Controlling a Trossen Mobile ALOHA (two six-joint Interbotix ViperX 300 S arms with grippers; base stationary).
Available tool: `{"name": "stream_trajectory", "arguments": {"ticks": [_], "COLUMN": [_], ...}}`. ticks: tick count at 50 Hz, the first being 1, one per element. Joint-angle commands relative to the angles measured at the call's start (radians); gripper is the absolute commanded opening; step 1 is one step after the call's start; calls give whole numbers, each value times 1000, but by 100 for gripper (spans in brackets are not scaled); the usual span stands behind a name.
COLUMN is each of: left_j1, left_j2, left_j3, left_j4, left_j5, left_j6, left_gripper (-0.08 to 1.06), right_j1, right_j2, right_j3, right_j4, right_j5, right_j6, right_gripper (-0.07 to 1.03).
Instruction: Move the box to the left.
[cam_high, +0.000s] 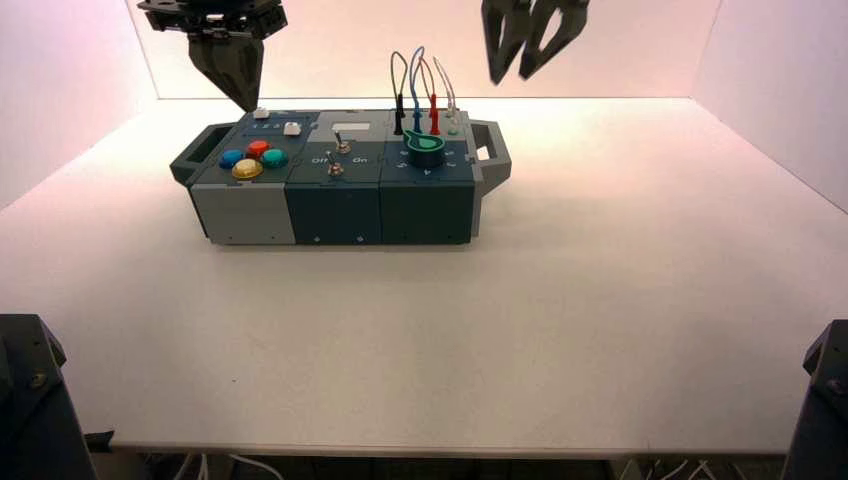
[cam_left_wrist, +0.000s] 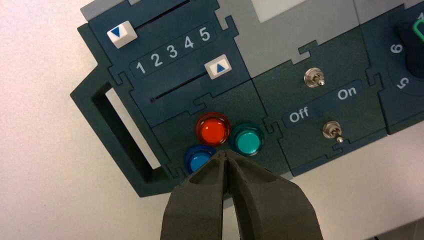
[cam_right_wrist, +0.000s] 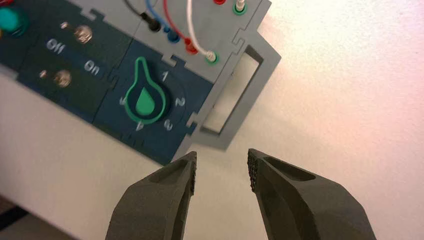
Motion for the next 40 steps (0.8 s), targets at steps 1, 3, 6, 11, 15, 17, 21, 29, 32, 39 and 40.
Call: {"name": "stream_trajectory", "arguments": {"ticks": [1, 3, 6, 11, 15, 17, 21, 29, 32, 39, 40], "left_j1": [-6, -6, -9, -11, -11, -11, -11, -11, -11, -11, -11], "left_j2": [-28, -29, -37, -40, -37, -38, -46, -66, -69, -75, -77], "left_j3": [-9, -9, -8, -6, -15, -15, -15, -9, -9, -5, -5], "left_j4": [-5, -8, -25, -38, -43, -44, -58, -67, -67, -72, -75], "left_j5": [-12, -17, -28, -44, -41, -40, -32, -32, -32, -31, -31], "left_j6": [-3, -3, -2, 0, 2, 2, 2, 3, 3, 2, 2], "left_gripper": [-3, -3, -3, -3, -3, -3, -3, -3, -3, -3, -3], "right_j1": [5, 5, 5, 5, 5, 6, 5, 6, 6, 5, 5], "right_j2": [-67, -78, -110, -127, -140, -144, -156, -176, -179, -181, -183], "right_j3": [-14, -12, 0, 15, 32, 35, 58, 109, 120, 135, 137], "right_j4": [3, 3, 6, 5, 3, 3, 3, 0, -2, -8, -8], "right_j5": [20, 28, 31, 26, 17, 15, -2, -60, -67, -77, -78], "right_j6": [-21, -28, -41, -52, -66, -71, -77, -81, -84, -89, -89], "right_gripper": [55, 55, 54, 54, 54, 54, 54, 54, 54, 53, 53]}}
